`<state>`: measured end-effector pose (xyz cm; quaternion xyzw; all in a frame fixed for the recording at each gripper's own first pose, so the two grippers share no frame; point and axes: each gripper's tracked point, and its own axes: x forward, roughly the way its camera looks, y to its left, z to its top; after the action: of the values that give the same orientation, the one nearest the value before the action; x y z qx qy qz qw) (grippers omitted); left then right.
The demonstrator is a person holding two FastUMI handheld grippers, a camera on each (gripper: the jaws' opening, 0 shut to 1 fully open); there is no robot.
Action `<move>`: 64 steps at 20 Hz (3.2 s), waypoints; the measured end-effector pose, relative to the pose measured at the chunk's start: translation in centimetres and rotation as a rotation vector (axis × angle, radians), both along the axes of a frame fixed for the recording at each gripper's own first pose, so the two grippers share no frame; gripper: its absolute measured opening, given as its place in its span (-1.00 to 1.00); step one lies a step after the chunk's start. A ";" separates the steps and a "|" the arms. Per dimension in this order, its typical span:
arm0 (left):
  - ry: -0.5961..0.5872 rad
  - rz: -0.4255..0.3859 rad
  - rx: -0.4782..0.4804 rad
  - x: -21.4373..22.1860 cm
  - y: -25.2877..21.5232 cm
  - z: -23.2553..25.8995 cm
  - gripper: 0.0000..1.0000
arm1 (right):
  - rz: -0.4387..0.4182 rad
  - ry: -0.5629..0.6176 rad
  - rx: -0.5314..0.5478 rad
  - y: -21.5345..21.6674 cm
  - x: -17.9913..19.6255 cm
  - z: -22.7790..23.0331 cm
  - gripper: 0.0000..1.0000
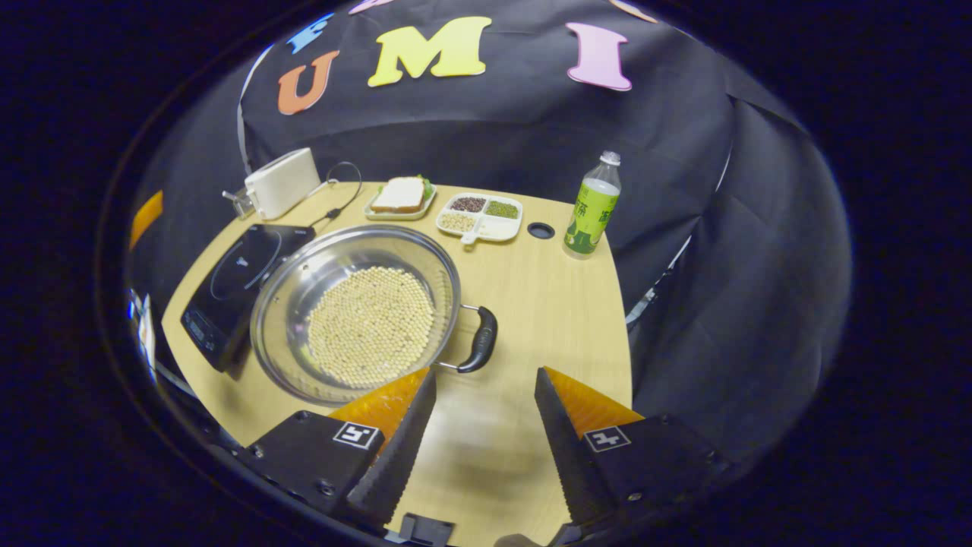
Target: First push the handle of the pot to place it horizontally, then grasp the pot with both hands and set it on the induction cooktop.
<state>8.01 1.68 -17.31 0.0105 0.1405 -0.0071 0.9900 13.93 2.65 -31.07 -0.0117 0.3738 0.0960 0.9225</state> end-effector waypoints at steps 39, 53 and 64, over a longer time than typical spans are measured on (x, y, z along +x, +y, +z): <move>0.530 -0.025 0.021 8.6 -4.8 -21.8 0.46 | -0.107 0.212 -0.003 2.9 6.9 -7.5 0.31; 0.527 -0.034 -0.021 6.7 -3.0 -17.4 0.17 | -0.116 0.157 0.011 4.2 4.5 -3.4 0.07; 0.476 0.016 0.040 3.5 4.1 -11.5 0.17 | -0.069 0.140 0.071 9.9 1.0 0.8 0.05</move>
<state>11.47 5.74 -28.85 0.0272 0.3701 0.0013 0.9286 14.93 12.55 -30.31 0.0409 0.4341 0.0778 0.8966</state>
